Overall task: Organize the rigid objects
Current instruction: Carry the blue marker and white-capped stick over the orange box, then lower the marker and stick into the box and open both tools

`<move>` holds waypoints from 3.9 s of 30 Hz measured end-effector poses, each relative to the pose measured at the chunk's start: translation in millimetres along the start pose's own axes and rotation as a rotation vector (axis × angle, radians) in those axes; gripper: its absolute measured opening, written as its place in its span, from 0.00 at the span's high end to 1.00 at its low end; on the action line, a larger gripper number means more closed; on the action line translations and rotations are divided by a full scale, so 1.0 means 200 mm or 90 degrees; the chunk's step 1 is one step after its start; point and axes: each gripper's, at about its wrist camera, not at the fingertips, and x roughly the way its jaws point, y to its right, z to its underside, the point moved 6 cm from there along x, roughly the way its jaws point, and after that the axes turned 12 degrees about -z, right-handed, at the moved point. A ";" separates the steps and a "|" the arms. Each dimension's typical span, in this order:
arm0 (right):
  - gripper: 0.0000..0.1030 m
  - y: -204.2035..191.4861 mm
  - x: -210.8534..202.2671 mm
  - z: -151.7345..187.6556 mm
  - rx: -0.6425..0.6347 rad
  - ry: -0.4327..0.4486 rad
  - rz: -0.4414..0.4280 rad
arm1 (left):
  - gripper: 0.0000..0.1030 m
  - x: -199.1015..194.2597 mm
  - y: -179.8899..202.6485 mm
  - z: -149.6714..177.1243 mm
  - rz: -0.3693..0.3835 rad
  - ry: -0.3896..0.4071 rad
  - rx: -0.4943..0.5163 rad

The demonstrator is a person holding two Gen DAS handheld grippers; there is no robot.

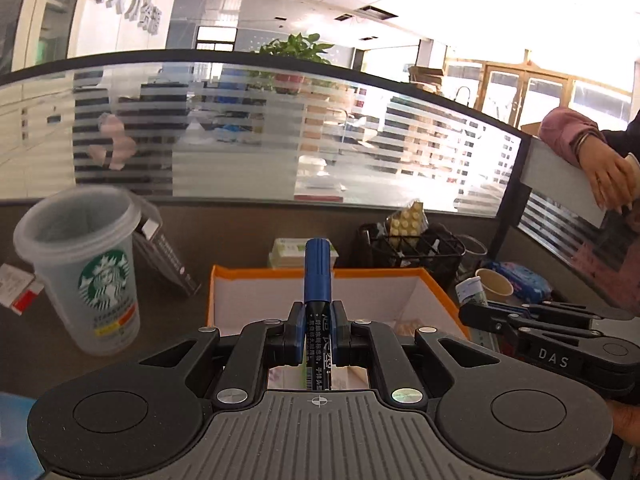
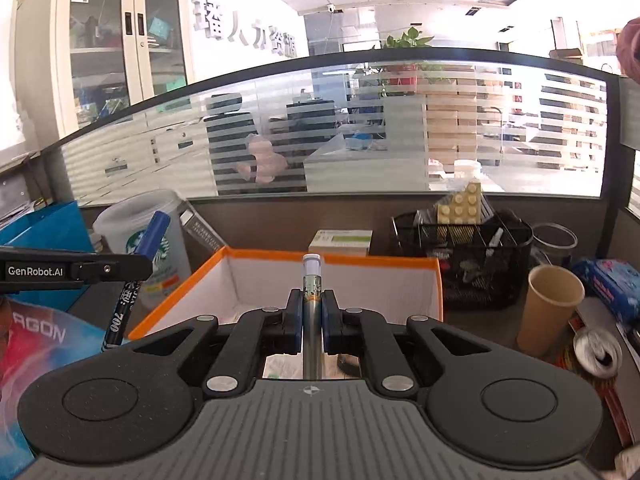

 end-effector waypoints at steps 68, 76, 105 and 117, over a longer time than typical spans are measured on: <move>0.88 0.24 0.60 0.29 -0.083 -0.276 0.081 | 0.90 0.71 0.07 0.37 -0.063 -0.220 0.034; 0.87 0.26 0.60 0.29 -0.072 -0.272 0.076 | 0.90 0.72 0.07 0.38 -0.069 -0.218 0.044; 0.61 0.21 0.50 0.18 -0.067 -0.232 0.078 | 0.82 0.56 0.05 0.29 -0.076 -0.178 0.045; 0.46 0.11 0.28 0.05 -0.080 -0.171 0.085 | 0.29 0.25 0.09 0.15 -0.071 -0.085 0.065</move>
